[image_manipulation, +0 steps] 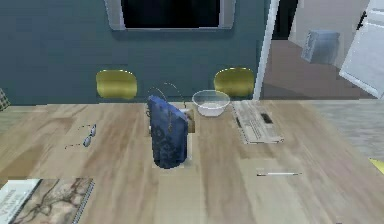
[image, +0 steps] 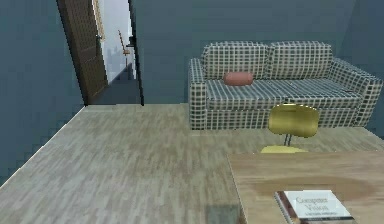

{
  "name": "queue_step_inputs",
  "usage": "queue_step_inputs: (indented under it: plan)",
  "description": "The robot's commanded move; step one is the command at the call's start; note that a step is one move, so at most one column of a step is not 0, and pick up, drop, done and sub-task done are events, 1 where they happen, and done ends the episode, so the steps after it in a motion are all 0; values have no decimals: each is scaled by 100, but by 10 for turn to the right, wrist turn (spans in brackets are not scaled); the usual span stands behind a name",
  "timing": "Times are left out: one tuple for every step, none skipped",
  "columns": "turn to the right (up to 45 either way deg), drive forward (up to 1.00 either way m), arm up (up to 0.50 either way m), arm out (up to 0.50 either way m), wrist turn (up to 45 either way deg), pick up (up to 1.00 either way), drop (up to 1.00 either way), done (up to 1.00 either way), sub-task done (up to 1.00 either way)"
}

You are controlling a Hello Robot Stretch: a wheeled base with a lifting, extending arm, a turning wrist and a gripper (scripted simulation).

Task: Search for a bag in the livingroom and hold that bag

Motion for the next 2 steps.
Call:
queue_step_inputs:
  plan:
    - [0,0,38,0,0,0,0,0,0]
    - [0,0,0,28,0,0,0,0,0]
